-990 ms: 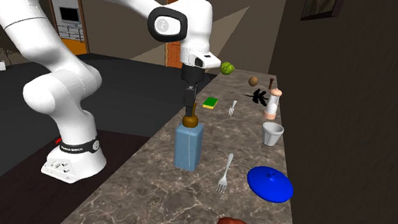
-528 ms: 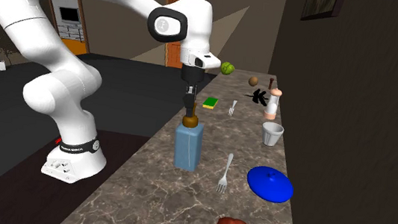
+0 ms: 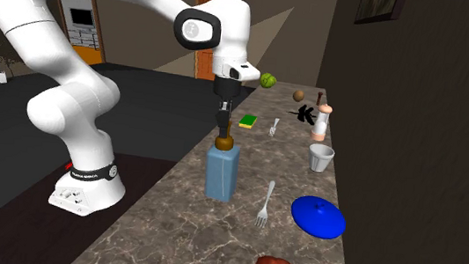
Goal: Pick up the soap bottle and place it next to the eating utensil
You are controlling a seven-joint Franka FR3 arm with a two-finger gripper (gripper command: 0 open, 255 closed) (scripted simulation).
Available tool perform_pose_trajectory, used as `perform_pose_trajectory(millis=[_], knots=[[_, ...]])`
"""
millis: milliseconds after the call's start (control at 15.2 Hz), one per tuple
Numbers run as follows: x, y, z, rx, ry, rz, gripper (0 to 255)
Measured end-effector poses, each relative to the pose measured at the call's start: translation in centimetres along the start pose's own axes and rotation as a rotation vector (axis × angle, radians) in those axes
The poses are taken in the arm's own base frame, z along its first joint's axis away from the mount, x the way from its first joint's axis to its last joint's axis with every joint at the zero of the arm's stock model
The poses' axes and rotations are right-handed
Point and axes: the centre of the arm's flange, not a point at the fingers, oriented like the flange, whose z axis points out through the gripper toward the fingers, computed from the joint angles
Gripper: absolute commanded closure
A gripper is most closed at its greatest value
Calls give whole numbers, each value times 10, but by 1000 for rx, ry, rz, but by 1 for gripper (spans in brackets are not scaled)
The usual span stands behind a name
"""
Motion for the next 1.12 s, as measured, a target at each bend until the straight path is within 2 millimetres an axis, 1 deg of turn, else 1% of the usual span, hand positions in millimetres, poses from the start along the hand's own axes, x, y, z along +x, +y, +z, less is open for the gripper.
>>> perform_pose_trajectory(millis=[132, 264, 1122], knots=[[0, 0, -5, 0, -1, 0, 255], [0, 0, -15, 0, -1, 0, 255], [1, 2, -85, 0, -1, 0, 255]])
